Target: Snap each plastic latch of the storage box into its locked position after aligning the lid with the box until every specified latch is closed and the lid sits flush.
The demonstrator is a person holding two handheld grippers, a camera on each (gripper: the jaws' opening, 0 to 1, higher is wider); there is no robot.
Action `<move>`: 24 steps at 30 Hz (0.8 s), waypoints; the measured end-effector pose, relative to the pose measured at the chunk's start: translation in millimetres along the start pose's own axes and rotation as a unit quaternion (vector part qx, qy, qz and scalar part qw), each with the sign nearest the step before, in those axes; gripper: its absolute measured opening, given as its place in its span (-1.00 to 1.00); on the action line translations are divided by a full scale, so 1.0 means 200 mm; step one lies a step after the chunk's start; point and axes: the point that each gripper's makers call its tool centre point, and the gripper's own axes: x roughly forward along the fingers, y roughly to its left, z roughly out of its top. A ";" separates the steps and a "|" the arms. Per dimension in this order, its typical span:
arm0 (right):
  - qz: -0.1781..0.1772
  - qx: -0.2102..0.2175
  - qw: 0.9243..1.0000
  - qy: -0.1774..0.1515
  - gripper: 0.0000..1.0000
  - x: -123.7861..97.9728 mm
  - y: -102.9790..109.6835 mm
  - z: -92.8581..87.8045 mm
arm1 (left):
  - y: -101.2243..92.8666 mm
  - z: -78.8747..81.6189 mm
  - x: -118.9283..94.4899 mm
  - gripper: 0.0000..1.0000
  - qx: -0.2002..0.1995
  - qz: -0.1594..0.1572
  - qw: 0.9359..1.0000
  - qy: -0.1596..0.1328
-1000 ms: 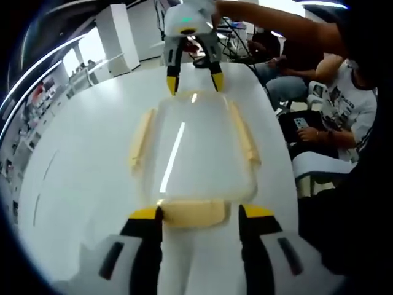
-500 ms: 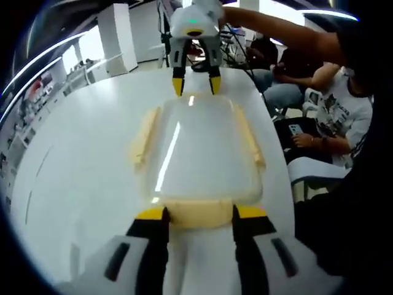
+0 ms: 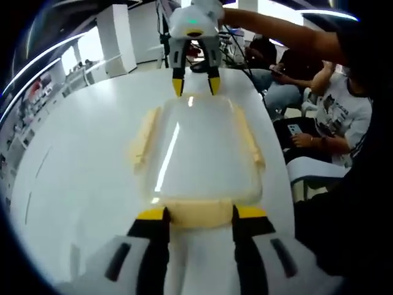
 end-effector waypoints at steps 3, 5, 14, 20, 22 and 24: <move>0.007 0.016 1.000 -0.012 -0.24 0.00 0.04 0.02 | -0.01 -0.01 -0.01 -0.22 0.002 -0.010 1.000 0.002; 0.010 0.020 1.000 -0.013 -0.24 0.00 0.07 0.03 | -0.01 0.00 -0.02 -0.22 0.000 -0.021 1.000 0.002; 0.002 0.064 0.998 -0.005 -0.23 -0.11 0.11 0.10 | 0.04 0.08 -0.14 -0.22 0.040 -0.039 0.998 0.006; -0.008 0.083 0.996 -0.012 -0.23 -0.24 0.11 0.22 | 0.09 0.12 -0.27 -0.22 0.043 -0.049 0.998 -0.008; -0.009 0.087 0.996 -0.013 -0.23 -0.26 0.09 0.25 | 0.10 0.11 -0.30 -0.22 0.047 -0.049 0.998 -0.009; -0.009 0.089 0.996 -0.016 -0.23 -0.28 0.08 0.29 | 0.12 0.10 -0.35 -0.22 0.050 -0.050 0.998 -0.006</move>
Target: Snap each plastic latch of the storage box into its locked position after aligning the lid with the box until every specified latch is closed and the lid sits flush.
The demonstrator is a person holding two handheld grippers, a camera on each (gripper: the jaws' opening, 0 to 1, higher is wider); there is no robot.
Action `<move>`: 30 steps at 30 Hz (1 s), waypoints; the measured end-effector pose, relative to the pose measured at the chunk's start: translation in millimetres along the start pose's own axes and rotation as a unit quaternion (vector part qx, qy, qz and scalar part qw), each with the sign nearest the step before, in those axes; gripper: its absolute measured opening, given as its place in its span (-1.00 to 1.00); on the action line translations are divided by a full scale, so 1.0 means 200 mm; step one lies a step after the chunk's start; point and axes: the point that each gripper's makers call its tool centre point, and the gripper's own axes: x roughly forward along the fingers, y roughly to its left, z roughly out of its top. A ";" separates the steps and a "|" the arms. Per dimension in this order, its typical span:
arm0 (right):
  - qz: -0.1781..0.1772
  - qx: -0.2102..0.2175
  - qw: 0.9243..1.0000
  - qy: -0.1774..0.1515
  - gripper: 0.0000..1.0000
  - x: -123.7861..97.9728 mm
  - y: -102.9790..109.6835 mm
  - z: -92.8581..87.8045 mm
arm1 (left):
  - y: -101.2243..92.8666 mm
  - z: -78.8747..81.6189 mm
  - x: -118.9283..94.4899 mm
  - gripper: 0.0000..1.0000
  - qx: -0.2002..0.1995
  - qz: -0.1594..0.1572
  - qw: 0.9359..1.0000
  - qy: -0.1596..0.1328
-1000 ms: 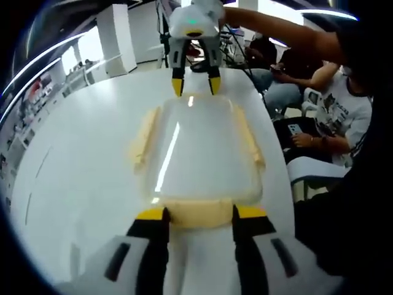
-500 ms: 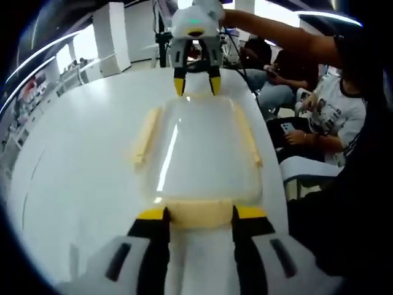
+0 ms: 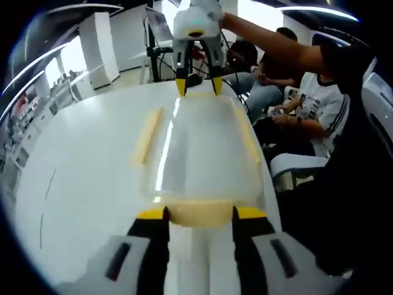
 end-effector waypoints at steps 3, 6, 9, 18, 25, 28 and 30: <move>0.002 -0.005 1.000 0.001 -0.23 -0.01 -0.02 0.05 | 0.01 -0.01 -0.07 -0.22 -0.002 -0.003 1.000 -0.004; 0.003 -0.008 1.000 0.000 -0.23 -0.02 -0.05 0.11 | 0.03 -0.03 -0.13 -0.22 -0.002 0.000 1.000 -0.004; 0.000 -0.010 1.000 0.002 -0.23 -0.03 -0.07 0.17 | 0.05 -0.06 -0.17 -0.21 -0.003 0.003 1.000 -0.002; -0.002 -0.012 1.000 0.013 -0.22 -0.02 -0.12 0.30 | 0.10 -0.16 -0.25 -0.21 -0.013 0.003 1.000 -0.006; -0.002 -0.015 1.000 0.019 -0.22 0.02 -0.16 0.46 | 0.14 -0.25 -0.34 -0.21 -0.019 0.004 1.000 -0.007; -0.001 -0.014 1.000 0.022 -0.22 0.05 -0.18 0.54 | 0.18 -0.33 -0.41 -0.21 -0.022 0.003 1.000 -0.002; -0.002 -0.016 1.000 0.023 -0.22 0.07 -0.20 0.57 | 0.20 -0.36 -0.43 -0.21 -0.023 0.005 1.000 -0.001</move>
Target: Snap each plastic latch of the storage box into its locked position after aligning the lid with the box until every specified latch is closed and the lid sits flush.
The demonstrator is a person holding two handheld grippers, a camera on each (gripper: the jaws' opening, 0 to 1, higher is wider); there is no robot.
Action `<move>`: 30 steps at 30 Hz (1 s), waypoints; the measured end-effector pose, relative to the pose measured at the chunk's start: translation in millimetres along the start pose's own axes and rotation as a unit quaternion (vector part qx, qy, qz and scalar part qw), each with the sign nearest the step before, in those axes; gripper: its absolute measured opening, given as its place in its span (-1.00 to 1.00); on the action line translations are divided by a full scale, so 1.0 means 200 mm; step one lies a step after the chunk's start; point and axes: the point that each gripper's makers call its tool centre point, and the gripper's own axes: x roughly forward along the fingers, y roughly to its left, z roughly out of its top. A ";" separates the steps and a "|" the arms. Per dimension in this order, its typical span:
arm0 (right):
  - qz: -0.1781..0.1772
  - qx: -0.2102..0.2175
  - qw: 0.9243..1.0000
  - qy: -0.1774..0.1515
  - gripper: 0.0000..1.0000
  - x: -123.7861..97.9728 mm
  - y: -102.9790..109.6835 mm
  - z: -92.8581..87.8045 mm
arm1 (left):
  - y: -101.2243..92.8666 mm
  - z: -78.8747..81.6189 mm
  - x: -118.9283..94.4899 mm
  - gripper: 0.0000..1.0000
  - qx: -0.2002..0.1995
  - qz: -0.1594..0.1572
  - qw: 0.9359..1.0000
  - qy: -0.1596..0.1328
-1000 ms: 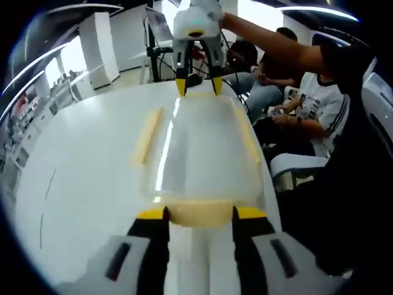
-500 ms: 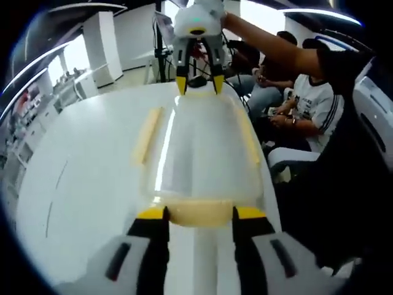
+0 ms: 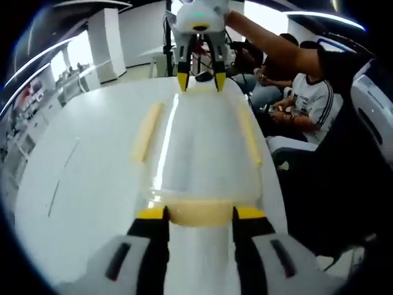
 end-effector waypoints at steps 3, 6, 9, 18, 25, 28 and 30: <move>-0.001 -0.002 1.000 0.000 -0.22 0.02 -0.03 0.06 | 0.04 -0.07 -0.05 -0.21 -0.004 0.001 1.000 0.003; -0.008 -0.003 1.000 -0.002 -0.22 0.05 -0.06 0.14 | 0.07 -0.12 -0.08 -0.21 -0.005 0.004 1.000 0.006; -0.008 -0.003 1.000 -0.003 -0.22 0.10 -0.09 0.23 | 0.11 -0.20 -0.14 -0.21 -0.009 0.002 1.000 0.009; -0.014 0.009 1.000 -0.016 -0.21 0.20 -0.15 0.42 | 0.21 -0.37 -0.26 -0.21 -0.009 0.007 1.000 0.024; -0.024 0.016 0.999 -0.028 -0.22 0.25 -0.21 0.51 | 0.31 -0.46 -0.32 -0.22 -0.013 0.018 0.999 0.032; -0.028 0.017 0.999 -0.024 -0.22 0.28 -0.22 0.52 | 0.33 -0.47 -0.34 -0.22 -0.014 0.019 0.999 0.030; -0.025 0.016 0.999 -0.026 -0.21 0.29 -0.22 0.53 | 0.32 -0.48 -0.34 -0.22 -0.016 0.019 0.999 0.030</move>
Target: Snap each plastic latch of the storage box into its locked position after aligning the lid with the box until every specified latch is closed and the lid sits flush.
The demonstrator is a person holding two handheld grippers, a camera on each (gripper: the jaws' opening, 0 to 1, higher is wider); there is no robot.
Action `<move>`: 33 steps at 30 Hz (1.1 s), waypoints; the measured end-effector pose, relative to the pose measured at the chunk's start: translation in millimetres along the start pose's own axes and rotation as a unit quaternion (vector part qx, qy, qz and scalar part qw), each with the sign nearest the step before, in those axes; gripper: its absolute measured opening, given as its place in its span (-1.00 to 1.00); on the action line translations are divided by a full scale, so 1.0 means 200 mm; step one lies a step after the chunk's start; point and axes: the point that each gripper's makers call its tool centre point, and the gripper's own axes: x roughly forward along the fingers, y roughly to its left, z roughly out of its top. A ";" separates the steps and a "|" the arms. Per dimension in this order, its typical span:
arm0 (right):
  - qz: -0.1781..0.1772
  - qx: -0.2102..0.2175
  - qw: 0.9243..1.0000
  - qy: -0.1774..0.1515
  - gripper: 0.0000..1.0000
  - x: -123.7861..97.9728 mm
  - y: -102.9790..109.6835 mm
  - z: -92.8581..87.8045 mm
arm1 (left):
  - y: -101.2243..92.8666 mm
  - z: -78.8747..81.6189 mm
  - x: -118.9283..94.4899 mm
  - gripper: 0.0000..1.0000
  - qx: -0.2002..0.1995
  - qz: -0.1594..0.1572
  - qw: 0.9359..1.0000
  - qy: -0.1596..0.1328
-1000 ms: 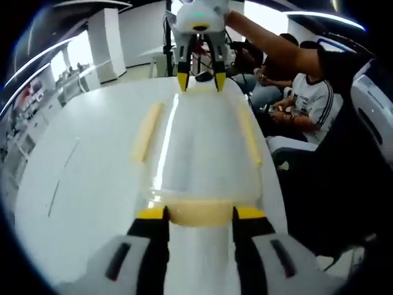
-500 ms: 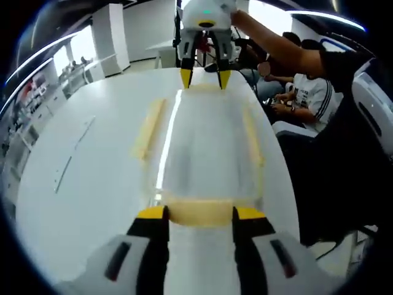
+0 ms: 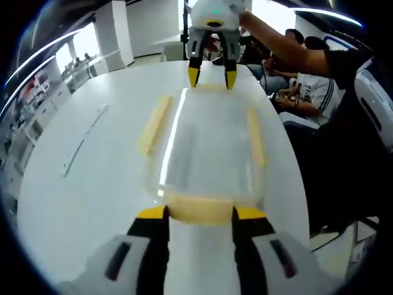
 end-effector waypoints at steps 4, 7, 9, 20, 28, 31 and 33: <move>0.000 -0.002 1.000 -0.003 -0.21 0.01 0.00 0.01 | -0.01 -0.02 -0.01 -0.22 -0.002 0.002 1.000 0.001; 0.000 -0.003 1.000 0.005 -0.21 0.04 0.00 0.00 | 0.00 -0.02 -0.01 -0.22 -0.008 0.001 1.000 -0.005; -0.002 -0.006 1.000 0.004 -0.21 0.03 -0.01 0.00 | 0.00 -0.02 -0.01 -0.22 -0.011 0.001 1.000 -0.007; 0.008 -0.008 1.000 -0.007 -0.21 0.04 0.02 0.01 | -0.01 -0.04 -0.01 -0.22 -0.028 -0.002 0.999 -0.021; -0.003 -0.012 1.000 0.000 -0.20 0.04 -0.02 0.00 | 0.01 -0.04 -0.01 -0.22 -0.037 -0.002 0.999 -0.026; -0.003 -0.015 1.000 0.001 -0.20 0.04 -0.02 0.00 | 0.00 -0.04 -0.01 -0.22 -0.033 0.000 0.999 -0.024; -0.005 -0.016 1.000 0.001 -0.21 0.03 -0.02 0.01 | 0.00 -0.04 -0.01 -0.22 -0.034 0.000 0.999 -0.025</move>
